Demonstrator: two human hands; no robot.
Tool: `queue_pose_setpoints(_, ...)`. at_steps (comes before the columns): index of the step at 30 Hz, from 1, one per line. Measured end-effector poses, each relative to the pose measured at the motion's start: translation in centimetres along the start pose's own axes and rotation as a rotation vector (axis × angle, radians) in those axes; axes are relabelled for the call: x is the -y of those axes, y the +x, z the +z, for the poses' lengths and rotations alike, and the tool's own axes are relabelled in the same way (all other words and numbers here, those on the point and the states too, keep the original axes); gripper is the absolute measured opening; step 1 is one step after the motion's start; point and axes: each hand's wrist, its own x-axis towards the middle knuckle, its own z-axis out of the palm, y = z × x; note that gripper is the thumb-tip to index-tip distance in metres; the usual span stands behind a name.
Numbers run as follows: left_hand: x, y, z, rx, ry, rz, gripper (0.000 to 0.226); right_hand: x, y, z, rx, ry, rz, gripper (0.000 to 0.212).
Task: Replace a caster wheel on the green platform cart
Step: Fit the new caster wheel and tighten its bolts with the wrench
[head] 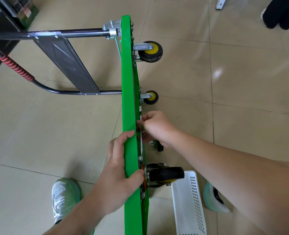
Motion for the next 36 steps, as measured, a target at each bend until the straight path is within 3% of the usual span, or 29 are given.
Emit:
queue_pose_setpoints(6,-0.2,0.1,0.0,0.008,0.010,-0.009,0.083,0.0,0.1,-0.1,0.003,0.009,0.063,0.010)
queue_pose_setpoints(22,0.0,0.1,0.0,-0.005,0.030,0.007,0.079,-0.8,-0.1,-0.9,0.038,0.016,-0.004,0.012)
queue_pose_setpoints(36,0.3,0.1,0.1,-0.009,0.003,-0.004,0.084,0.9,0.0,0.2,-0.004,0.039,0.190,0.015)
